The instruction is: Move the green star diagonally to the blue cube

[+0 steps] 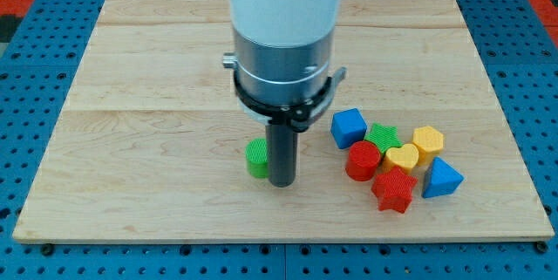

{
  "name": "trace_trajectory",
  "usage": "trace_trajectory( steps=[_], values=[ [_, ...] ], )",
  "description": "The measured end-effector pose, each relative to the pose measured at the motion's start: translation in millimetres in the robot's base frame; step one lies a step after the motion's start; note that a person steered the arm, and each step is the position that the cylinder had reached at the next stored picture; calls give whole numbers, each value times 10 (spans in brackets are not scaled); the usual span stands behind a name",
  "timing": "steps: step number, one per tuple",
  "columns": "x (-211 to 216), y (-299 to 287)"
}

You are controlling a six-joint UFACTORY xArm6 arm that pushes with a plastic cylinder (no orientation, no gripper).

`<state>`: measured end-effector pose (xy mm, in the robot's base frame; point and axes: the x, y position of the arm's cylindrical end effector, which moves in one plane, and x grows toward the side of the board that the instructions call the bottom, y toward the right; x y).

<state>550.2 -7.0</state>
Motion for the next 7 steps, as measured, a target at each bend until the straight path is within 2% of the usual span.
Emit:
trace_trajectory(
  steps=[2, 4, 7],
  values=[
    [59, 6],
    [-181, 767],
    [-225, 1390]
  ],
)
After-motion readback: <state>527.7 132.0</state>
